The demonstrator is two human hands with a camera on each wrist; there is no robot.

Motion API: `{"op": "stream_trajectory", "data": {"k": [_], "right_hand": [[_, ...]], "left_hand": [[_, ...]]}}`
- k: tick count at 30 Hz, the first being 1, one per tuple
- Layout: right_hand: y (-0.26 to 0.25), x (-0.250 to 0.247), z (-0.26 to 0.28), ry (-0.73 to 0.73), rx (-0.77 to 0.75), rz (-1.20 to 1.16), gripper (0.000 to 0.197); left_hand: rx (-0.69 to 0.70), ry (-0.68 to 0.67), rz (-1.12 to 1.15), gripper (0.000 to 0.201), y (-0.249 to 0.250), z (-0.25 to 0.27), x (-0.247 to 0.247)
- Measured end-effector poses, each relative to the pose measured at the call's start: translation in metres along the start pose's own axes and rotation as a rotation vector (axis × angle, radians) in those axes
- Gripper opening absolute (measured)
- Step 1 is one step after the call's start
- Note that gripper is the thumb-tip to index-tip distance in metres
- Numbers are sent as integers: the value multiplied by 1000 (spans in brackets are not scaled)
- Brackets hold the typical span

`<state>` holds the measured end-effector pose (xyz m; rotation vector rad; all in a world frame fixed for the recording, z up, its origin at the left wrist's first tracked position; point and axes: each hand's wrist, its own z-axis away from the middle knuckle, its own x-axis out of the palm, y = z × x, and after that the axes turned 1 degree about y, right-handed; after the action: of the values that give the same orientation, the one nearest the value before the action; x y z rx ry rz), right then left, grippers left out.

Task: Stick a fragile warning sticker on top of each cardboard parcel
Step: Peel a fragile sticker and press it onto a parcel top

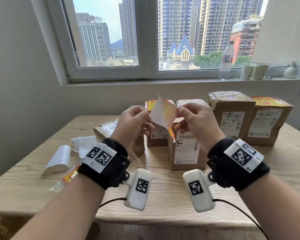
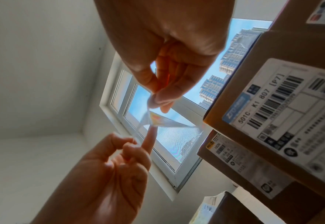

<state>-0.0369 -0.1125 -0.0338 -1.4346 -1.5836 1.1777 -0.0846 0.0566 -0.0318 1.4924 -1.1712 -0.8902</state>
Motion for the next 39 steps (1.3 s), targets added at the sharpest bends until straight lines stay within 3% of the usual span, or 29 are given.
{"op": "stream_trajectory", "data": {"k": [9, 20, 25, 31, 34, 39], "right_hand": [[-8, -3, -5, 19, 187, -225, 18], [-42, -2, -39, 110, 181, -328, 15], [-42, 14, -46, 40, 167, -315, 14], [-37, 31, -47, -42, 139, -255, 15], [-33, 35, -51, -33, 139, -227, 15], [-26, 39, -55, -35, 121, -181, 13]], "left_hand": [[-77, 178, 184, 13, 5, -11, -17], [-153, 293, 131, 3, 44, -46, -103], [-248, 449, 140, 14, 10, -63, -162], [-463, 622, 2, 22, -64, -61, -220], [-515, 595, -100, 6, -95, -57, -229], [-477, 431, -135, 9, -104, -62, -224]]}}
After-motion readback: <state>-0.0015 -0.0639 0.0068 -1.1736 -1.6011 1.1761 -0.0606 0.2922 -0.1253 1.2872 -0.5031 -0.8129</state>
